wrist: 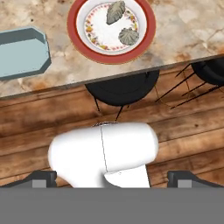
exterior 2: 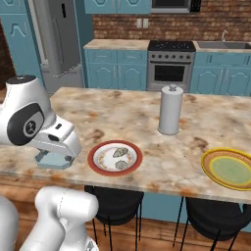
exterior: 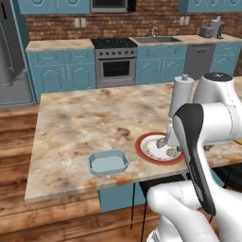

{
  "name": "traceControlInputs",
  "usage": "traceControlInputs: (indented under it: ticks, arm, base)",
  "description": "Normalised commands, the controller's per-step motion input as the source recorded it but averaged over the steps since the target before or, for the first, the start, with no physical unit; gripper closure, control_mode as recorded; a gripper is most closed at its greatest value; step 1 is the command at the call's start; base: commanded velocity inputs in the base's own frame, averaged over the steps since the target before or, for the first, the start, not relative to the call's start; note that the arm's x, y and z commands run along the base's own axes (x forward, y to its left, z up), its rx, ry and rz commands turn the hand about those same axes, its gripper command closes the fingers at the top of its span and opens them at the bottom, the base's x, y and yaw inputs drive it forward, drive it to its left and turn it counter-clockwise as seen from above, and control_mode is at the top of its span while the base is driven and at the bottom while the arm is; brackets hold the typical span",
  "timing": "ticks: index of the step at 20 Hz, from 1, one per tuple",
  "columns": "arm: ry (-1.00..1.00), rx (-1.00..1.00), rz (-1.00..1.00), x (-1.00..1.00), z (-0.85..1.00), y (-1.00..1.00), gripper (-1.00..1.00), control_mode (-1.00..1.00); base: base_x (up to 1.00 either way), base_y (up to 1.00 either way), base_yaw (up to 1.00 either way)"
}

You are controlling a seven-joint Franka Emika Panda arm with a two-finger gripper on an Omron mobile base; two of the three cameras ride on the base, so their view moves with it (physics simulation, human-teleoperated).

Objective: Place two dumplings into each of the tupperware containers and then place the containers in the fridge.

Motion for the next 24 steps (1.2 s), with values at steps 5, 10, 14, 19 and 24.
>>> traceControlInputs:
  ticks: [5, 10, 14, 19, 24]
  arm:
    - [0.00, 0.00, 0.00, 0.00, 0.00, 0.00, -1.00, 1.00]
    - [0.00, 0.03, 0.00, 0.89, -0.16, -0.25, -1.00, -1.00]
    - [0.04, 0.01, 0.00, 0.90, -0.28, -0.49, -1.00, -1.00]
    - [0.01, 0.00, 0.00, 0.87, -0.48, -0.26, -1.00, -1.00]
    - [0.00, 0.00, 0.00, 0.79, -0.75, -0.05, -1.00, -1.00]
  base:
    - [0.58, -0.06, 0.00]
    - [0.00, 0.00, 0.00]
    - [0.00, 0.00, 0.00]
    - [0.00, 0.00, 0.00]
    - [0.00, 0.00, 0.00]
